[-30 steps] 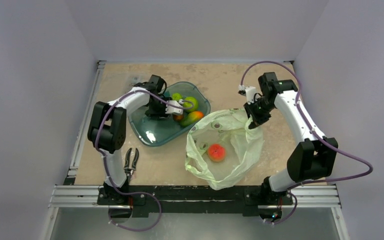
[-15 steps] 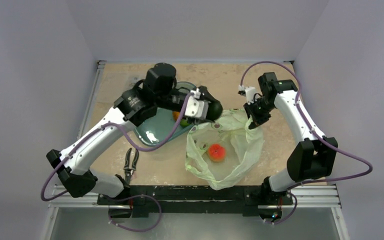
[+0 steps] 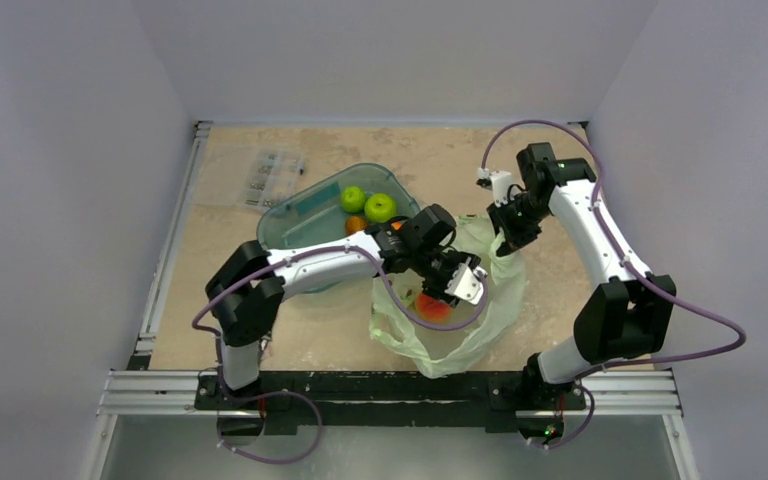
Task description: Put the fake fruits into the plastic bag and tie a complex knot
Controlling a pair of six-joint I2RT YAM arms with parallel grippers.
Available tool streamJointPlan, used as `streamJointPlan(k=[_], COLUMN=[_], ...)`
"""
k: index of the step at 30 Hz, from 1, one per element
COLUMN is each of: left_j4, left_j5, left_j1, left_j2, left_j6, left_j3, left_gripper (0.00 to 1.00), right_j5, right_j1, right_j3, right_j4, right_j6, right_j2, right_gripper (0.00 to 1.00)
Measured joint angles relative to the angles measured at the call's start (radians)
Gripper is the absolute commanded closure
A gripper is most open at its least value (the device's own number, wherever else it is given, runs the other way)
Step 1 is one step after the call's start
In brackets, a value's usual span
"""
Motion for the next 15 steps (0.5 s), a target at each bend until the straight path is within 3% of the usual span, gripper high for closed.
streamJointPlan(k=[6, 9, 10, 15], left_j4=[0.085, 0.089, 0.084, 0.063], left_j5=[-0.117, -0.136, -0.136, -0.103], left_j1=[0.001, 0.001, 0.001, 0.001], left_j2=[0.116, 0.148, 0.153, 0.138], left_j6=[0.09, 0.12, 0.132, 0.11], left_j3=[0.002, 0.002, 0.002, -0.003], left_gripper=[0.51, 0.19, 0.03, 0.0], right_j5=[-0.019, -0.032, -0.037, -0.042], right_j1=[0.0, 0.0, 0.0, 0.0], right_j3=[0.016, 0.026, 0.028, 0.028], right_j4=[0.002, 0.003, 0.003, 0.004], right_j6=[0.011, 0.018, 0.018, 0.022], right_j2=[0.01, 0.028, 0.034, 0.043], right_gripper=[1.0, 1.0, 1.0, 1.0])
